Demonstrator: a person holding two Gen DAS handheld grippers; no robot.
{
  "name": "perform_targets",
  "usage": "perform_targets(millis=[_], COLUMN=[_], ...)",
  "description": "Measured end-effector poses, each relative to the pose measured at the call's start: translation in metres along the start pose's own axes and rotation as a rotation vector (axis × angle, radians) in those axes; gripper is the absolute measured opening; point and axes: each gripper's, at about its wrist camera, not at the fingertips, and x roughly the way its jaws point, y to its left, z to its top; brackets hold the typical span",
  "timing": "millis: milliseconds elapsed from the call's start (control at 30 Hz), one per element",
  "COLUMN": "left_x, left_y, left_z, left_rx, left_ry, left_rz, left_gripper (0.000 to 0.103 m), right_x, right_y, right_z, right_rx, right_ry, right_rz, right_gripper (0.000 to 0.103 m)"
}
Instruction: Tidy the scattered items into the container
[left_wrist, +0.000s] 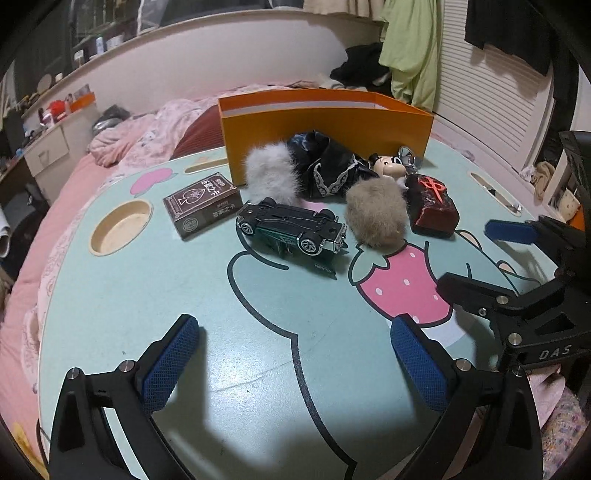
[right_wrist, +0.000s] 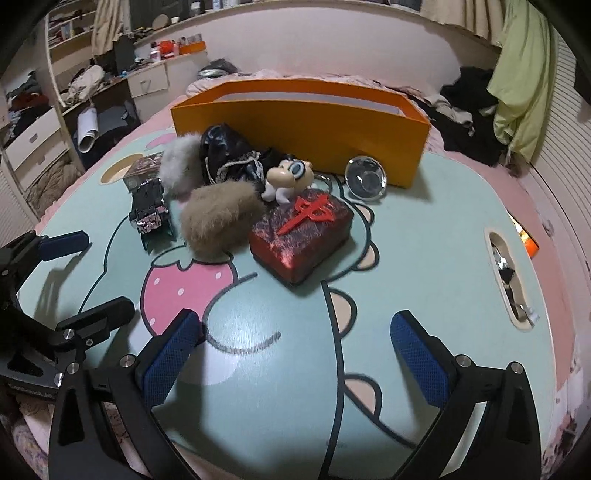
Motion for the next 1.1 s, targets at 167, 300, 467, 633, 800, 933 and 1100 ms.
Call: perform_targets(millis=[167, 300, 467, 633, 800, 933, 1100], left_x=[0.0004, 0.0006, 0.0005, 0.0005, 0.0007, 0.0011, 0.0013], left_y=[0.0007, 0.0006, 0.0004, 0.0005, -0.0004, -0.0018, -0.0025], left_z=[0.0010, 0.0010, 0.0011, 0.0009, 0.0015, 0.0015, 0.0016], left_rx=[0.002, 0.003, 0.002, 0.002, 0.002, 0.003, 0.004], left_ry=[0.000, 0.000, 0.000, 0.000, -0.001, -0.001, -0.001], left_rz=[0.000, 0.001, 0.001, 0.000, -0.001, -0.001, -0.002], left_gripper=[0.103, 0.103, 0.103, 0.103, 0.103, 0.103, 0.103], right_x=[0.0070, 0.0065, 0.0054, 0.0044, 0.0039, 0.0038, 0.0037], right_y=[-0.0032, -0.0011, -0.0001, 0.0001, -0.0003, -0.0002, 0.0000], right_z=[0.0017, 0.0017, 0.0012, 0.0011, 0.0007, 0.0007, 0.0008], right_rx=[-0.067, -0.072, -0.073, -0.073, -0.073, -0.072, -0.072], right_ry=[-0.073, -0.075, -0.078, -0.079, -0.079, -0.079, -0.079], right_rz=[0.067, 0.069, 0.070, 0.071, 0.071, 0.071, 0.070], right_gripper=[0.103, 0.103, 0.103, 0.103, 0.103, 0.103, 0.103])
